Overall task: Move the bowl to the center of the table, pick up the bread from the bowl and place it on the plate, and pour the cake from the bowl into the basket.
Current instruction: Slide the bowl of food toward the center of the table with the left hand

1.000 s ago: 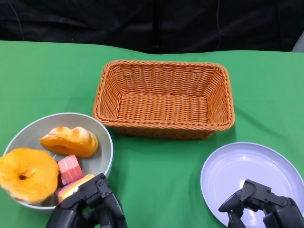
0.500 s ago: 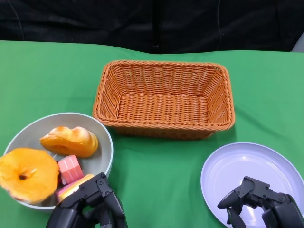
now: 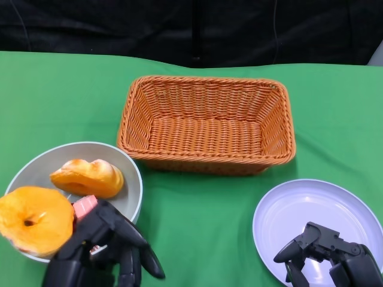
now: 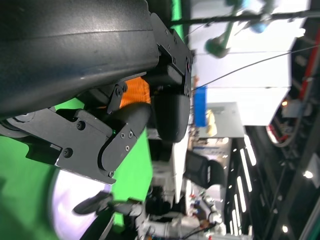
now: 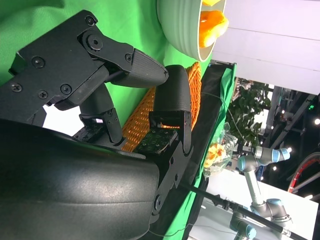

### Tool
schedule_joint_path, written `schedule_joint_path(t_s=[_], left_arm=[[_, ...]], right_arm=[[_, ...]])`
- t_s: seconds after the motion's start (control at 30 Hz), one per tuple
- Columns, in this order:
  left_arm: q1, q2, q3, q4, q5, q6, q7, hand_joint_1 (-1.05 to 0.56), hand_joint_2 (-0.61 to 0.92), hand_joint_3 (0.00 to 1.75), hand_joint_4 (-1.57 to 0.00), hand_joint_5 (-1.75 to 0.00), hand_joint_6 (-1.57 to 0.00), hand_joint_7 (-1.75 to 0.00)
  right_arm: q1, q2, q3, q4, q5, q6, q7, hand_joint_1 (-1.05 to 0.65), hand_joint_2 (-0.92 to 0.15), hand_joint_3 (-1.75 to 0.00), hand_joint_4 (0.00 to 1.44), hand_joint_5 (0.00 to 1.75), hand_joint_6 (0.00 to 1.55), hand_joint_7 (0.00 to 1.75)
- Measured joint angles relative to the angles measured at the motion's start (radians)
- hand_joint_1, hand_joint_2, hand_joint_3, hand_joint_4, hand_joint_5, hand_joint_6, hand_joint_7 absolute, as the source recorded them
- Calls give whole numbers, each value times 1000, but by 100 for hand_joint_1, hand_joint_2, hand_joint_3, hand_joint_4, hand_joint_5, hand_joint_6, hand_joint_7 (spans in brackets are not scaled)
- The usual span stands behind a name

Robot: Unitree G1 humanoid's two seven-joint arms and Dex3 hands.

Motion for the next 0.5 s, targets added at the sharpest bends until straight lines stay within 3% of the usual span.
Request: schedule_joint_path(t_s=[0.07,0.2,0.33,0.5], left_arm=[[-2,0,13,-9,11,-7,11,-18,69,120,-28,-175,-2,-160],[-16,10,46,-15,42,-19,16,-23,69,112,-11,-174,0,-130],[-53,31,101,-16,87,-81,19,-26,71,99,-10,-165,0,-117],[-71,31,157,-15,150,-130,58,-22,69,97,-9,-146,0,-103]], right_arm=[[0,0,0,-2,0,1,0,-25,-53,-106,81,161,85,121],[0,0,3,-4,-6,2,0,-26,-55,-104,81,162,84,122],[0,0,7,-4,-5,3,0,-25,-55,-104,80,162,84,122],[1,1,11,-11,-5,6,1,-25,-55,-103,81,162,84,122]])
